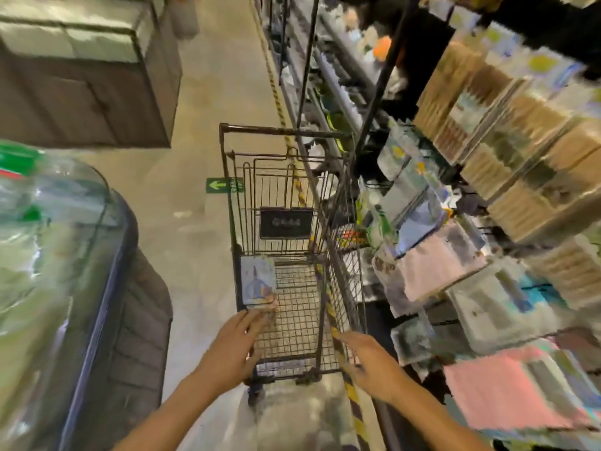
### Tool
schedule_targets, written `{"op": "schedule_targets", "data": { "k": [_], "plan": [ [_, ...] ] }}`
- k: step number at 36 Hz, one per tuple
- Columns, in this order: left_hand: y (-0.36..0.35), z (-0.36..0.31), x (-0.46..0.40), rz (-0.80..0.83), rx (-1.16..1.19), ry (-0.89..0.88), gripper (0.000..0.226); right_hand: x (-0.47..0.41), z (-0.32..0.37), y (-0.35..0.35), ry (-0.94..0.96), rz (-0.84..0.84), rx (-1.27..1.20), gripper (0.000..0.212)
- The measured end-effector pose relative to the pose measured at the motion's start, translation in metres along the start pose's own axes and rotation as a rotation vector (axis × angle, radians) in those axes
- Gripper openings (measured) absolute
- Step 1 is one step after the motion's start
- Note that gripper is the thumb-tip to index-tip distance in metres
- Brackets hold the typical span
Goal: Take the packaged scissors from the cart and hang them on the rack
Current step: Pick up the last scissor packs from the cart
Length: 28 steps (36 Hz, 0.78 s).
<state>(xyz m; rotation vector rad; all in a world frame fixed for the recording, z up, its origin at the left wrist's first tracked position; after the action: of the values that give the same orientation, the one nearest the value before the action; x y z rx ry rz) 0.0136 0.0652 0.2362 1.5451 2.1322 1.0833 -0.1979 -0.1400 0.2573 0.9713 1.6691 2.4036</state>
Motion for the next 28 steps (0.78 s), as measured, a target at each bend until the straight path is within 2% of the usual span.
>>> {"op": "schedule_targets", "data": {
  "k": [6, 10, 15, 19, 24, 28],
  "plan": [
    [-0.01, -0.005, -0.05, -0.044, -0.091, 0.038, 0.067, -0.082, -0.03, 0.007, 0.1, 0.06, 0.019, 0.058],
    [-0.019, -0.002, -0.074, 0.013, -0.008, 0.238, 0.068, -0.126, -0.054, 0.01, 0.138, 0.154, 0.078, 0.062],
    [-0.029, -0.006, -0.107, -0.078, -0.044, 0.246, 0.073, -0.166, -0.077, 0.016, 0.204, 0.151, 0.068, 0.059],
    [-0.046, 0.011, -0.129, -0.052, 0.026, 0.422, 0.071, -0.19, -0.086, 0.018, 0.215, 0.203, 0.133, 0.061],
    [-0.059, 0.024, -0.16, -0.067, 0.069, 0.446, 0.07, -0.216, -0.088, 0.015, 0.225, 0.255, 0.16, 0.062],
    [-0.076, 0.06, -0.182, -0.047, 0.078, 0.469, 0.075, -0.244, -0.09, 0.0, 0.204, 0.256, 0.174, 0.061]
  ]
}}
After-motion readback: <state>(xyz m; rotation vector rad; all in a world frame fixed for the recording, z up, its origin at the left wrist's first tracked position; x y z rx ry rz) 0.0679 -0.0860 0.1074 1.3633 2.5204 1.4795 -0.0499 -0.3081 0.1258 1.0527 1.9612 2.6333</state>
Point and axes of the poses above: each hand's wrist, its own x-axis away from the middle knuckle, its own y-axis out of the back of the hand, z = x × y, the point moved 4 cm from there along -x, towards the middle knuckle, and after that the axes turned 15 degrees about x, right-handed, at the moved point
